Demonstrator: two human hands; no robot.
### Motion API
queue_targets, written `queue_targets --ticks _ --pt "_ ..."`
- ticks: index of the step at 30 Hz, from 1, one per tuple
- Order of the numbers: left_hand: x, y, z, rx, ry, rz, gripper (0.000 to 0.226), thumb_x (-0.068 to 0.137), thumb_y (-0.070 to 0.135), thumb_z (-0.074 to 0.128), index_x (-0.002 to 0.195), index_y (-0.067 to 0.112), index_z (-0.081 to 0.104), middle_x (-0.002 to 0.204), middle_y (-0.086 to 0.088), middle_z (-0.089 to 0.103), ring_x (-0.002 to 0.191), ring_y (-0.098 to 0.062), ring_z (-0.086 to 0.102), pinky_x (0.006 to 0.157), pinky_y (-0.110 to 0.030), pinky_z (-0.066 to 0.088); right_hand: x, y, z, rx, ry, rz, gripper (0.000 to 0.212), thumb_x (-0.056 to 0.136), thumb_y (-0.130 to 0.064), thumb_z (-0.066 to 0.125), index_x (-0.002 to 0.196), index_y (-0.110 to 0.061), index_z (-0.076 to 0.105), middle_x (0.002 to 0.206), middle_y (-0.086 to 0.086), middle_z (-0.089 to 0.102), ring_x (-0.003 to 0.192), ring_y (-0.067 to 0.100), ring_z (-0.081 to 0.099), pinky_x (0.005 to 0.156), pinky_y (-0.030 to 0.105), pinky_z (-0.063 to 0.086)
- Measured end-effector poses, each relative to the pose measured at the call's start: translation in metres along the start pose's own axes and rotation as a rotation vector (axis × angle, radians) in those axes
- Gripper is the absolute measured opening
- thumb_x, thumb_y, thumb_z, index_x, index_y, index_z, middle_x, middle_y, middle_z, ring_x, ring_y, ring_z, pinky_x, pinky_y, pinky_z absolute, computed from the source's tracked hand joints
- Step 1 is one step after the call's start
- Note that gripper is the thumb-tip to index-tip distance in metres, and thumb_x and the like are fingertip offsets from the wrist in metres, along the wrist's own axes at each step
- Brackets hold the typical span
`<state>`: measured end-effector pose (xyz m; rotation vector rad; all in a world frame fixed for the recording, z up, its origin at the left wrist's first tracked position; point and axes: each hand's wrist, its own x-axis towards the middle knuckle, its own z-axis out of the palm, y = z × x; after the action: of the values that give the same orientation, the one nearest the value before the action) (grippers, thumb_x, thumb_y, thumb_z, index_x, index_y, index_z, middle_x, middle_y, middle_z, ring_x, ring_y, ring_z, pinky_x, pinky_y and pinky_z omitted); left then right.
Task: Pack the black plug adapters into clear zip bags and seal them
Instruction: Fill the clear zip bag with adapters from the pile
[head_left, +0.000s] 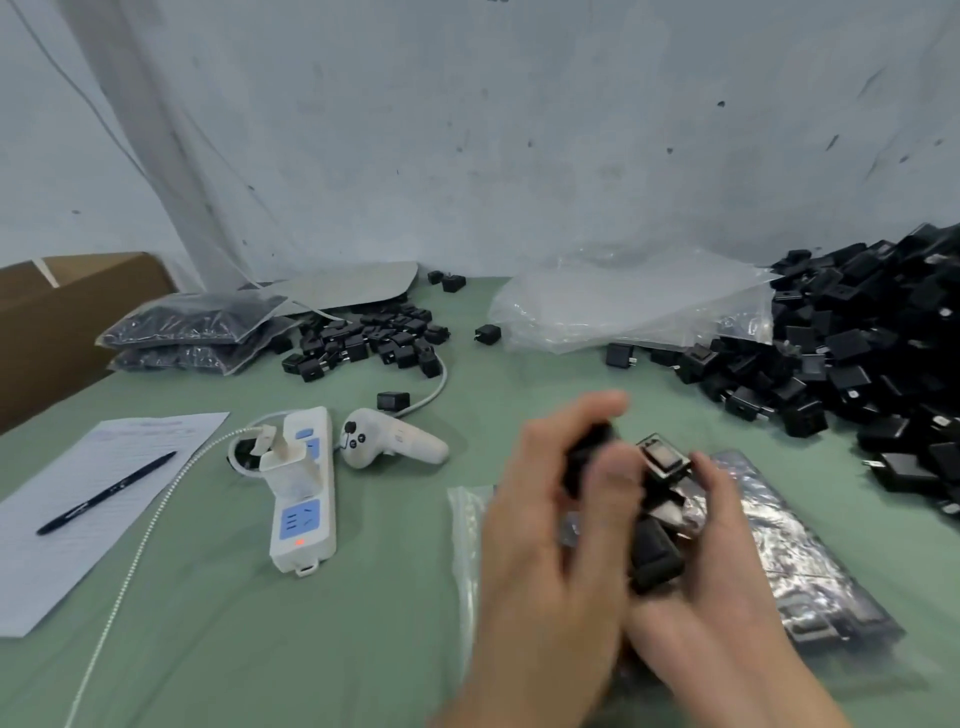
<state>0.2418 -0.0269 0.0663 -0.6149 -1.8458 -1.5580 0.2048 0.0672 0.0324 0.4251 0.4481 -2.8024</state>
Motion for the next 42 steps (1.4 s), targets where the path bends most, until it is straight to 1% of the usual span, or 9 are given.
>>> queue_targets --ticks 3,5,11,15,22,25,33,40,42 --pt "0.016 -0.013 -0.05 0.005 0.232 -0.395 0.03 0.094 0.056 0.052 0.117 0.036 0.049 0.071 0.005 0.064 0.058 -0.01 0.061 0.055 -0.012 0.048 -0.004 -0.009 0.012 0.094 0.061 0.025 0.039 0.081 -0.043 0.075 0.094 -0.006 0.075 0.102 0.008 0.075 0.09 0.024 0.072 0.047 0.023 0.054" --pt "0.016 -0.031 -0.085 0.096 0.298 -0.634 0.028 0.093 0.047 0.057 0.106 0.023 0.051 0.07 0.004 0.063 0.054 -0.006 0.055 0.052 -0.019 0.051 -0.006 -0.013 0.011 0.073 0.066 0.011 0.04 0.081 -0.04 0.075 0.106 -0.009 0.072 0.104 0.005 0.074 0.085 0.023 0.072 0.042 0.02 0.049" --pt "-0.007 -0.055 -0.129 0.334 -0.028 -1.012 0.018 0.098 0.022 0.059 0.116 0.025 0.057 0.084 -0.003 0.06 0.06 -0.012 0.058 0.058 -0.025 0.056 -0.004 -0.019 0.005 0.053 0.018 -0.006 0.043 0.083 -0.038 0.075 0.114 -0.01 0.068 0.104 0.002 0.073 0.085 0.017 0.07 0.042 0.017 0.046" --pt "-0.015 -0.058 -0.124 0.427 -0.183 -1.032 0.023 0.091 0.024 0.071 0.106 0.018 0.054 0.071 -0.002 0.065 0.044 -0.006 0.053 0.052 -0.019 0.046 -0.002 -0.019 -0.003 0.049 0.038 -0.005 0.045 0.079 -0.041 0.076 0.111 -0.008 0.07 0.103 0.004 0.072 0.088 0.015 0.069 0.043 0.016 0.046" --pt "-0.013 -0.059 -0.122 0.346 -0.334 -1.054 0.01 0.093 0.02 0.067 0.101 0.024 0.068 0.065 0.002 0.067 0.054 -0.008 0.055 0.062 -0.022 0.051 0.0 -0.018 -0.01 0.011 0.029 -0.01 0.047 0.081 -0.042 0.075 0.113 -0.008 0.069 0.105 0.003 0.072 0.086 0.017 0.07 0.042 0.016 0.045" --pt "-0.012 -0.06 -0.125 0.224 -0.286 -1.091 0.016 0.092 0.022 0.069 0.107 0.019 0.07 0.086 -0.011 0.074 0.065 -0.012 0.06 0.071 -0.03 0.054 0.001 -0.02 -0.011 0.012 0.03 -0.011 0.049 0.079 -0.042 0.076 0.113 -0.008 0.069 0.106 0.004 0.071 0.086 0.016 0.07 0.043 0.016 0.046" --pt "-0.01 -0.059 -0.104 -0.029 -0.185 -1.076 0.017 0.095 0.007 0.063 0.106 0.008 0.075 0.1 -0.013 0.077 0.086 -0.021 0.067 0.085 -0.032 0.057 0.002 -0.019 -0.011 0.007 0.015 -0.008 0.049 0.076 -0.041 0.078 0.11 -0.007 0.07 0.106 0.002 0.073 0.086 0.018 0.071 0.042 0.017 0.046" --pt "-0.009 -0.062 -0.101 -0.256 -0.079 -1.15 0.022 0.093 -0.005 0.056 0.108 -0.001 0.072 0.105 -0.02 0.074 0.092 -0.025 0.068 0.085 -0.033 0.058 0.002 -0.018 -0.013 -0.001 0.005 0.008 0.043 0.079 -0.042 0.077 0.101 -0.005 0.075 0.105 0.002 0.073 0.087 0.017 0.07 0.041 0.018 0.046" --pt "-0.008 -0.063 -0.098 -0.311 -0.027 -1.158 0.02 0.093 -0.006 0.057 0.101 -0.002 0.074 0.102 -0.019 0.075 0.086 -0.02 0.072 0.074 -0.028 0.062 0.002 -0.017 -0.013 -0.007 0.002 0.014 0.041 0.081 -0.043 0.076 0.09 -0.003 0.079 0.103 0.003 0.073 0.087 0.017 0.071 0.041 0.018 0.046"
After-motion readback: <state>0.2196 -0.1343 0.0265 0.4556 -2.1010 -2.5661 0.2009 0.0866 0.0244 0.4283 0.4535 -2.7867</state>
